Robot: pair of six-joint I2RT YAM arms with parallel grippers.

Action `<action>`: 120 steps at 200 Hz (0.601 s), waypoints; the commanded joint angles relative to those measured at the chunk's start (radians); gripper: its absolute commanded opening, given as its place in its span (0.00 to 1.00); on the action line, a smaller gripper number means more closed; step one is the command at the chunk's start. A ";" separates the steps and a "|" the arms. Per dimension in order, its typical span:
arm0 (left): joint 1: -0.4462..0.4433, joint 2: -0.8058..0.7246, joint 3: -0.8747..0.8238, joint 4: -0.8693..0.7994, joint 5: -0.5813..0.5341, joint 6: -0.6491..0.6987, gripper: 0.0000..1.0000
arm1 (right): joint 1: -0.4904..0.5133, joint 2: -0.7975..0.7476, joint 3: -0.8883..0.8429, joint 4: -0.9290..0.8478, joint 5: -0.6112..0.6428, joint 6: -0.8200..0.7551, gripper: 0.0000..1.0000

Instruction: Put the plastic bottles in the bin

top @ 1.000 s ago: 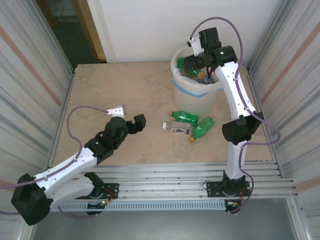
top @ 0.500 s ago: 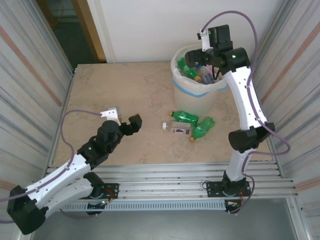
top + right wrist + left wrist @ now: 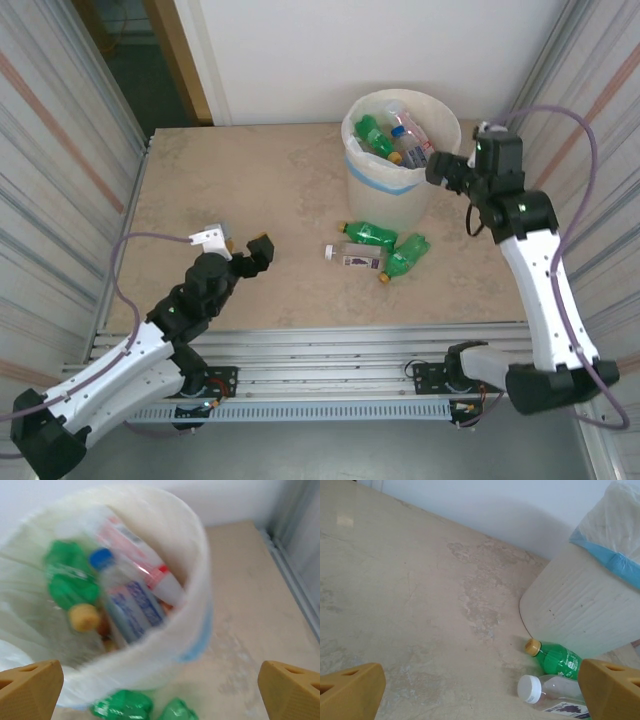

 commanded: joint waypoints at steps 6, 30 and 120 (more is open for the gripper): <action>0.011 -0.024 -0.003 -0.017 -0.050 0.025 0.99 | -0.001 -0.095 -0.112 -0.051 0.088 0.098 0.98; 0.014 -0.033 -0.003 -0.033 -0.055 0.015 0.99 | 0.003 -0.146 -0.237 -0.136 0.087 0.191 0.98; 0.018 -0.030 -0.015 -0.047 -0.042 -0.006 0.99 | 0.189 -0.109 -0.664 0.081 -0.105 0.595 1.00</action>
